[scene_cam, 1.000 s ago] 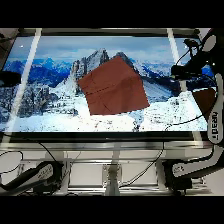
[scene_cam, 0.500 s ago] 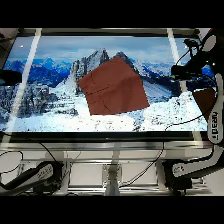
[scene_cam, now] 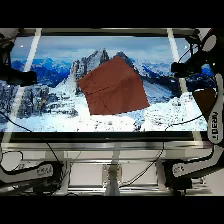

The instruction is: Fold the clothes and pants, and hang the long-sleeved shirts on hangers.

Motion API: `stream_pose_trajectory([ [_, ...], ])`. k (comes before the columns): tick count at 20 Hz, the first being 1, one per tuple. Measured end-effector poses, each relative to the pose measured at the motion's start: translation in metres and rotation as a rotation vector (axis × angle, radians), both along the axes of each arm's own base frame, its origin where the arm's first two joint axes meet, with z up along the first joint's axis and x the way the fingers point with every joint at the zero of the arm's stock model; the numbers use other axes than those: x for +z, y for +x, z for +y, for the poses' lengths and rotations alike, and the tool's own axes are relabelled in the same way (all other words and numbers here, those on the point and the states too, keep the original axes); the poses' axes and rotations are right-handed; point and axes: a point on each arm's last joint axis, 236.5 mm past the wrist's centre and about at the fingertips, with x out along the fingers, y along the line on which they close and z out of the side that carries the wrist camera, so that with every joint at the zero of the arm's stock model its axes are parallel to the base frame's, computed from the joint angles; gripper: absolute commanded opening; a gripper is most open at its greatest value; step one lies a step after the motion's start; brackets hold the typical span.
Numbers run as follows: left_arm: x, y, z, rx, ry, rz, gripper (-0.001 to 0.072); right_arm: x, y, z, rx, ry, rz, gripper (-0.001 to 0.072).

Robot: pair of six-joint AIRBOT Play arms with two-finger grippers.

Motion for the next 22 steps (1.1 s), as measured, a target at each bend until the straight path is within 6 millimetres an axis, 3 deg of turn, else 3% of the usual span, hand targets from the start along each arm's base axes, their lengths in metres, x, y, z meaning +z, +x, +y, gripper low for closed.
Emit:
stream_pose_trajectory([
  [3,-0.017,-0.002,-0.021,-0.028,-0.074,0.039,0.0011,0.002,0.001,-0.007,0.002,-0.002,-0.014,0.0008],
  [5,-0.017,-0.009,-0.034,-0.048,-0.088,0.022,0.0012,0.008,-0.003,-0.016,-0.011,0.014,-0.020,0.0008],
  [9,-0.015,-0.041,-0.059,-0.050,-0.096,-0.064,0.0024,0.034,-0.014,-0.025,0.003,0.123,-0.089,0.0008],
  [10,-0.017,-0.049,-0.067,-0.046,-0.108,-0.084,0.0130,0.038,-0.020,-0.024,0.013,0.165,-0.103,0.0008],
  [11,-0.023,-0.058,-0.076,-0.043,-0.123,-0.095,0.0365,0.037,-0.027,-0.023,0.017,0.199,-0.101,0.0009],
  [12,-0.031,-0.067,-0.085,-0.047,-0.136,-0.092,0.0499,0.033,-0.034,-0.021,0.021,0.233,-0.094,0.0030],
  [13,-0.041,-0.077,-0.096,-0.052,-0.155,-0.082,0.0498,0.023,-0.043,-0.019,0.024,0.264,-0.070,0.0049],
  [14,-0.051,-0.085,-0.106,-0.060,-0.175,-0.065,0.0498,0.011,-0.053,-0.014,0.030,0.297,-0.042,0.0114],
  [16,-0.071,-0.101,-0.129,-0.091,-0.207,-0.028,0.0498,-0.016,-0.069,-0.006,0.032,0.346,0.017,0.0331],
  [19,-0.095,-0.116,-0.164,-0.169,-0.246,0.012,0.0513,-0.053,-0.092,0.004,0.016,0.395,0.098,0.0362],
  [22,-0.113,-0.118,-0.197,-0.231,-0.282,0.022,0.0512,-0.074,-0.105,0.010,0.006,0.423,0.141,0.0362],
])
